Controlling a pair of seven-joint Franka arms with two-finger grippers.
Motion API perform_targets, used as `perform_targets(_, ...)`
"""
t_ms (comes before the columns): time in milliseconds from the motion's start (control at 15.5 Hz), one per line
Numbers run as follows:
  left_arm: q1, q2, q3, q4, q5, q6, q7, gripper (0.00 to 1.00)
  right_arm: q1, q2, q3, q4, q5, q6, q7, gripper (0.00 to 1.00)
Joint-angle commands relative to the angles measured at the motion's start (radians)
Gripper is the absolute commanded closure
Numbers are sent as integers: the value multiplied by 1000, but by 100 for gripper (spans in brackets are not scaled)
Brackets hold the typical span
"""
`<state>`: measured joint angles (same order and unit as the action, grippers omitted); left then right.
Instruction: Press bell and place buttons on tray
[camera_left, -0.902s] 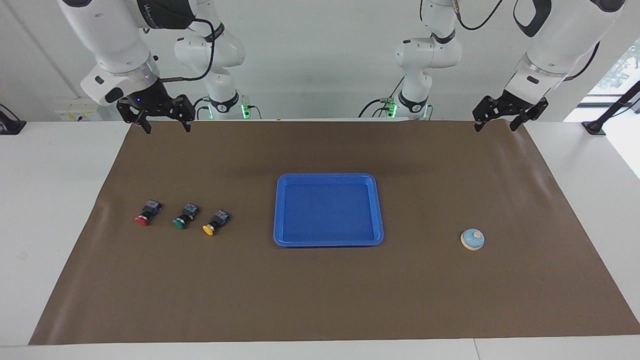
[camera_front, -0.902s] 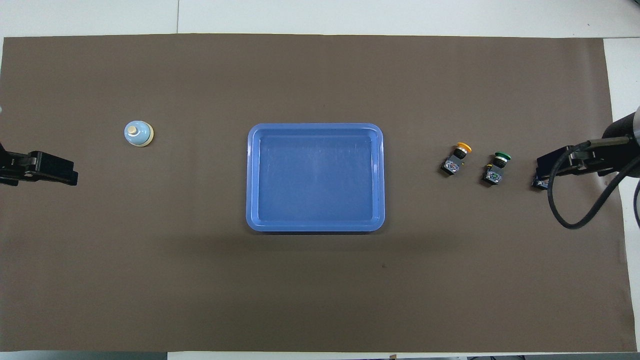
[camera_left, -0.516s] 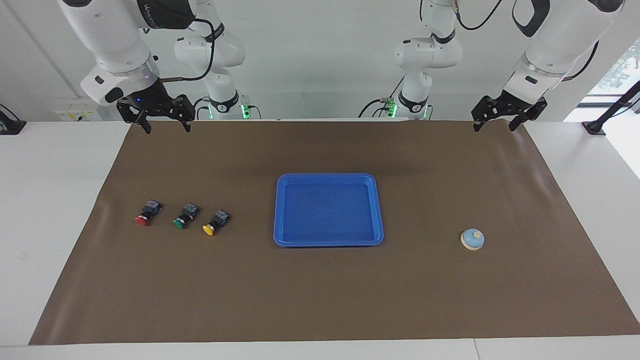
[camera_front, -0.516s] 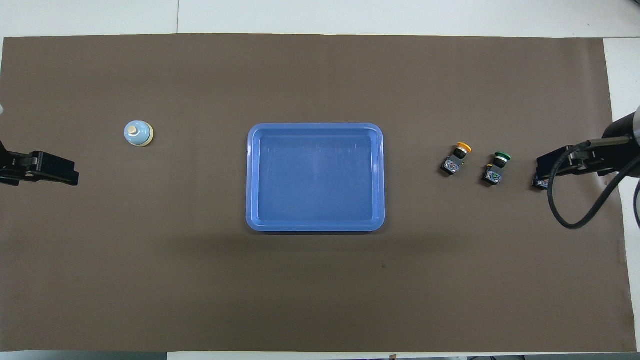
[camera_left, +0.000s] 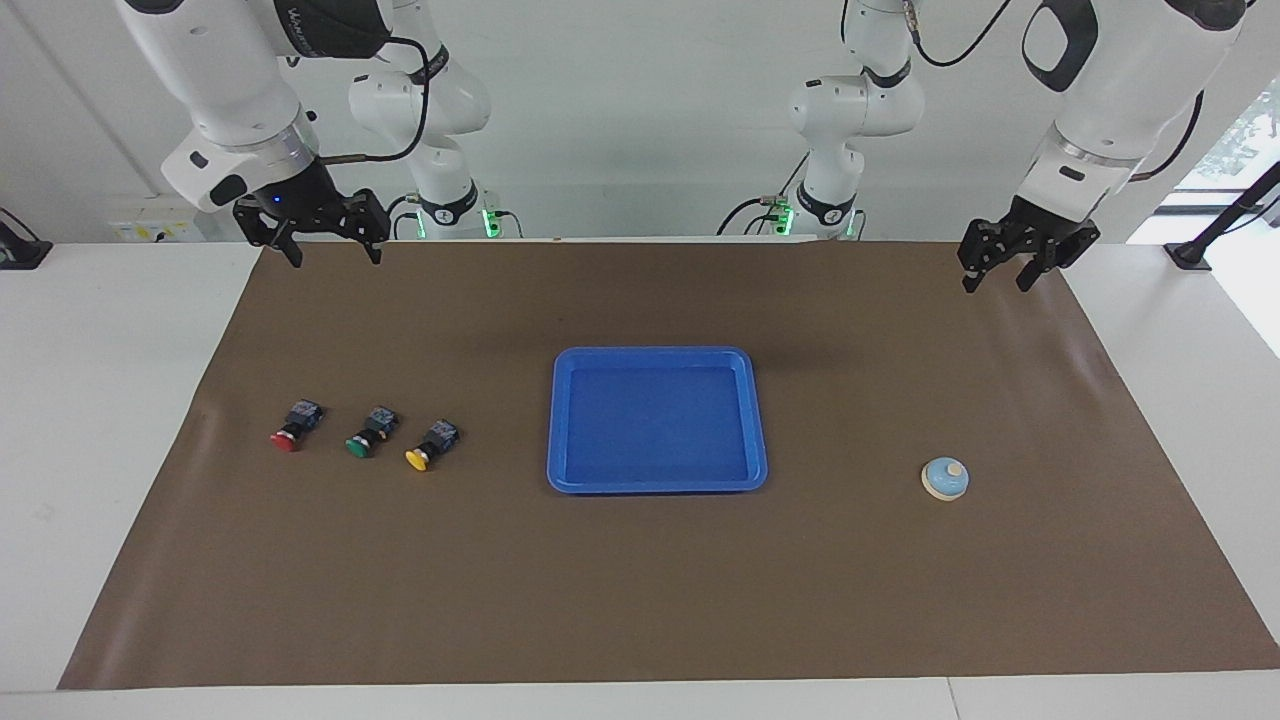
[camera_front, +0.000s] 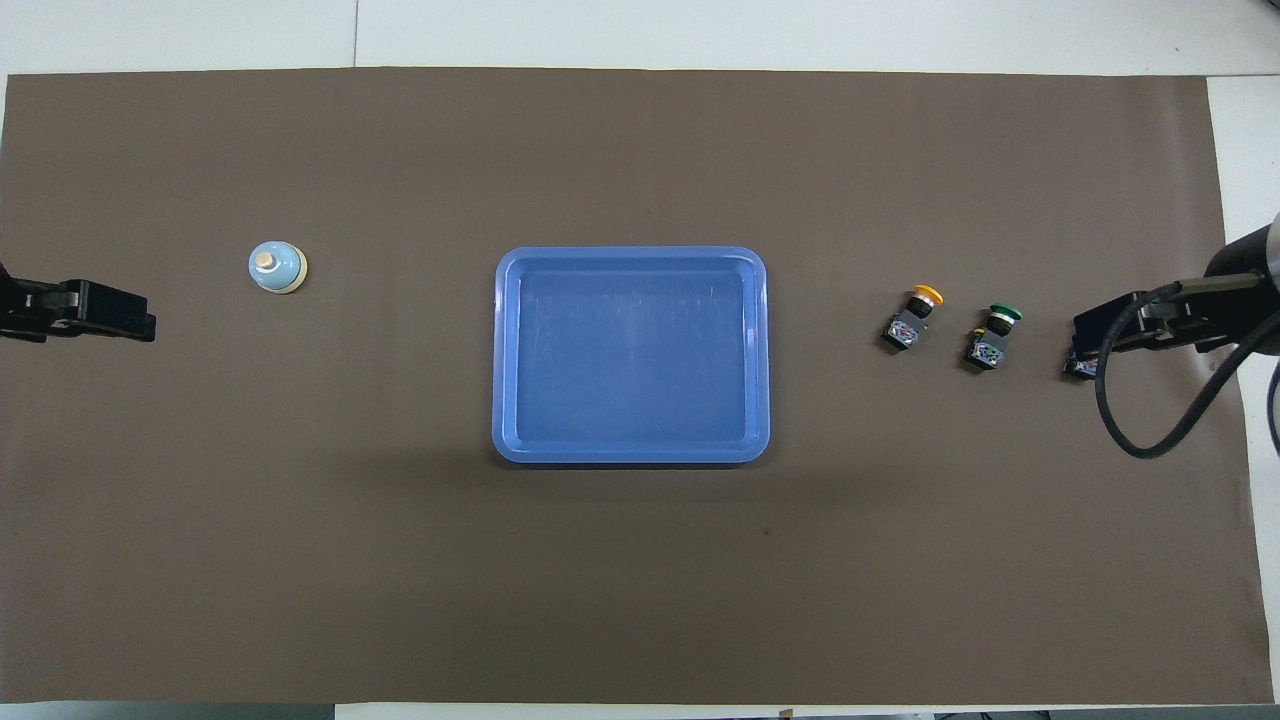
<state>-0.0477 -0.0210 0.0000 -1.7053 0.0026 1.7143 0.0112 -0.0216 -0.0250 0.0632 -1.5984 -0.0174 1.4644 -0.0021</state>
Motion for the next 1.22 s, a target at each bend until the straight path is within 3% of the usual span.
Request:
perform_targets(0, 14, 128, -2, -7, -13, 131, 9, 100, -15, -18, 3, -15, 17, -10, -22, 0)
perform_targets(258, 28, 294, -2, -1, -13, 321, 7, 100, -15, -18, 3, -15, 17, -10, -22, 0)
perform_targets(451, 28, 404, 2, 16, -13, 396, 6, 100, -15, -18, 3, -15, 17, -10, -22, 0)
perform_targets(902, 42, 415, 2, -34, -12, 467, 6, 100, -15, -18, 3, -15, 17, -10, -22, 0)
perform_targets(1160, 29, 412, 3, -117, -12, 577, -2, 100, -15, -18, 4, -14, 17, -10, -22, 0)
